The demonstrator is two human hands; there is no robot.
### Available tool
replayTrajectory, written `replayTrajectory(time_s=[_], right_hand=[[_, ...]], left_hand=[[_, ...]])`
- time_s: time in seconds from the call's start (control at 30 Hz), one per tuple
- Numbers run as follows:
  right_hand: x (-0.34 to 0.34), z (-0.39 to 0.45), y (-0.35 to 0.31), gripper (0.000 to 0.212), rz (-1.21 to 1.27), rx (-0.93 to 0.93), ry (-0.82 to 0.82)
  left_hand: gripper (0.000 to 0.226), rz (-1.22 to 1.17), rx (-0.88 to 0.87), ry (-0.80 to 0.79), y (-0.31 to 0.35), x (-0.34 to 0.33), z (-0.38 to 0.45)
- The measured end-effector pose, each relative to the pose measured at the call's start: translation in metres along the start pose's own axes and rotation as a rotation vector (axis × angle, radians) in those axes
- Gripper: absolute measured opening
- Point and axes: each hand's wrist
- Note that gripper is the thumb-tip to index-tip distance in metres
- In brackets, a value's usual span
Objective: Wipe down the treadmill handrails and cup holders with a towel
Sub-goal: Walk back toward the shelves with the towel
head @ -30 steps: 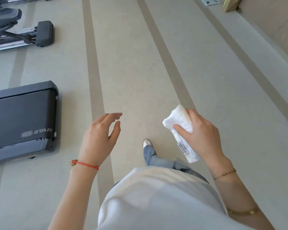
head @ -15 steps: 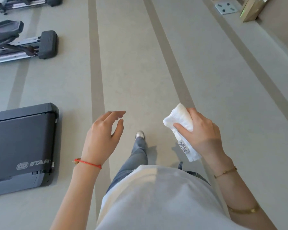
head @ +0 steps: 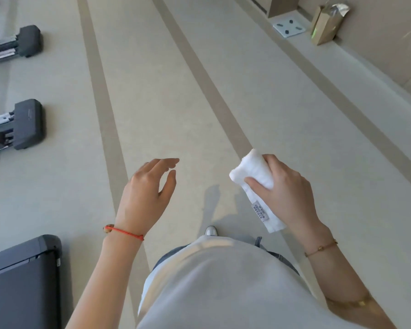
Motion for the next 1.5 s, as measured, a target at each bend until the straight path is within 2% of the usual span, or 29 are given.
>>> replayTrajectory(time_s=[0.2,0.37,0.73,0.93,1.3,1.5], right_hand=[[-0.006,0.103,0.001,0.034,-0.007,-0.078,0.022],[-0.012,0.204,0.019,0.035,-0.009,-0.116,0.042],[0.021,0.489,0.061,0.034,-0.026,-0.091,0.05],[0.03,0.624,0.072,0.033,-0.028,-0.066,0.017],[-0.008,0.873,0.084,0.034,-0.034,-0.056,-0.01],[-0.009,1.038,0.073,0.033,-0.005,-0.064,0.065]], left_hand=[[0.023,0.004,-0.097,-0.028,-0.021,-0.02,0.129],[0.023,0.022,-0.112,-0.043,-0.028,-0.05,0.236],[0.028,-0.013,-0.153,-0.009,-0.008,-0.121,0.515],[0.028,-0.029,-0.097,-0.004,-0.008,-0.145,0.635],[0.024,0.005,-0.103,0.017,-0.062,-0.195,0.877],[0.029,0.042,-0.157,0.031,-0.082,-0.204,1.047]])
Point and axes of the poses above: each hand's wrist, its own z-axis towards the middle knuckle, its own x-axis out of the back of the hand, y = z × x, and after that the axes turned 9 degrees about z, right-handed
